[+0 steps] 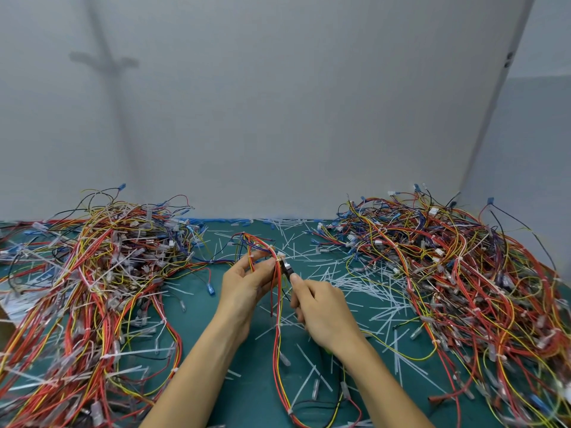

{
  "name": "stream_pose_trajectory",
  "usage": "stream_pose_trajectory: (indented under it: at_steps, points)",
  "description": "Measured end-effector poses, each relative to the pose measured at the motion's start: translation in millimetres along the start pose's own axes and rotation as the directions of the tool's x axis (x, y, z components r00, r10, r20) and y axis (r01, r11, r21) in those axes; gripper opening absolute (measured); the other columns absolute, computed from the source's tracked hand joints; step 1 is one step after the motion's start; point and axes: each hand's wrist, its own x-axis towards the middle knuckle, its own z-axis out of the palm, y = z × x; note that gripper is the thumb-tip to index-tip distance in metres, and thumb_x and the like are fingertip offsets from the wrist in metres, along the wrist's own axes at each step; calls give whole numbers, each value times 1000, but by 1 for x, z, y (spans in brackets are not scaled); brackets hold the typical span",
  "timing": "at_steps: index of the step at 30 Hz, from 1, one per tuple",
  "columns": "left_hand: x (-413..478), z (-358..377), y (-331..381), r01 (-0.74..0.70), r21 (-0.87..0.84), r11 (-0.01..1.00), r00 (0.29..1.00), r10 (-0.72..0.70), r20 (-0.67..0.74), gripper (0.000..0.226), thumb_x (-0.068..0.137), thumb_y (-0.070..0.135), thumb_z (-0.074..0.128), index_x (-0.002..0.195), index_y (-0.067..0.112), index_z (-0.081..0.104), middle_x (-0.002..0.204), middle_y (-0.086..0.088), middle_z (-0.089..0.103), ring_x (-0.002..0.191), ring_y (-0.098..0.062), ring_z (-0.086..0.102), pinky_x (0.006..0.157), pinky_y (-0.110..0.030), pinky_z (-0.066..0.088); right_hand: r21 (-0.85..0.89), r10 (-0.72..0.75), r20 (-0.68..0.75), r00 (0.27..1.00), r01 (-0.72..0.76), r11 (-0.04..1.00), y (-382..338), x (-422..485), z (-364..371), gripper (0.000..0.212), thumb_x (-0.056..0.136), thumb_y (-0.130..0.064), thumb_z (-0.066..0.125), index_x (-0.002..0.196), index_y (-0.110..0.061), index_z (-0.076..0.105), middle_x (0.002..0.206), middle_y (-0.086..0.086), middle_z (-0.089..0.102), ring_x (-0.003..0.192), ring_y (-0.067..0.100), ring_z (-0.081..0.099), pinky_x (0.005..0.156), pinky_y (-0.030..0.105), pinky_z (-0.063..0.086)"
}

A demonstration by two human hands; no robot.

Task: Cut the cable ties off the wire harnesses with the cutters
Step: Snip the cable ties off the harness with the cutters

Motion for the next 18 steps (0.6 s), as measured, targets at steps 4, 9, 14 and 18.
stream_pose_trajectory:
  at_steps: [4, 9, 14, 18]
  points:
    - [0, 0, 0, 6, 51, 999, 1000, -6, -13, 17, 89, 6, 66, 105, 12, 67, 100, -15, 75, 87, -21, 68, 85, -32, 54, 5, 4, -2, 1000, -4, 1000, 0, 0, -1, 60, 101, -53, 36, 70, -8, 61, 66, 12, 65, 70, 30, 62, 74, 46, 52]
    - [1, 1, -1, 19, 47, 999, 1000, -19, -3, 21, 90, 10, 65, 111, 8, 67, 103, -11, 75, 99, -27, 68, 93, -38, 51, 1, -1, -8, 1000, 1, 1000, -1, 0, -2, 60, 101, -52, 37, 68, -8, 60, 62, 9, 63, 69, 30, 61, 72, 44, 52]
    - [1, 0, -2, 3, 68, 998, 1000, -4, 8, 37, 85, 6, 71, 120, 2, 61, 106, -12, 74, 96, -24, 69, 95, -41, 51, 5, 13, 2, 1000, -13, 1000, -2, 0, -3, 59, 100, -53, 37, 68, -10, 60, 60, 4, 62, 69, 27, 62, 72, 42, 52]
    - [1, -2, -2, -19, 123, 992, 999, 16, 30, 34, 83, 5, 72, 115, 10, 62, 107, -7, 75, 97, -21, 71, 92, -37, 53, 2, 28, 0, 1000, -28, 1000, -2, -1, -3, 60, 99, -54, 37, 69, -9, 61, 63, 8, 65, 68, 27, 62, 71, 43, 51]
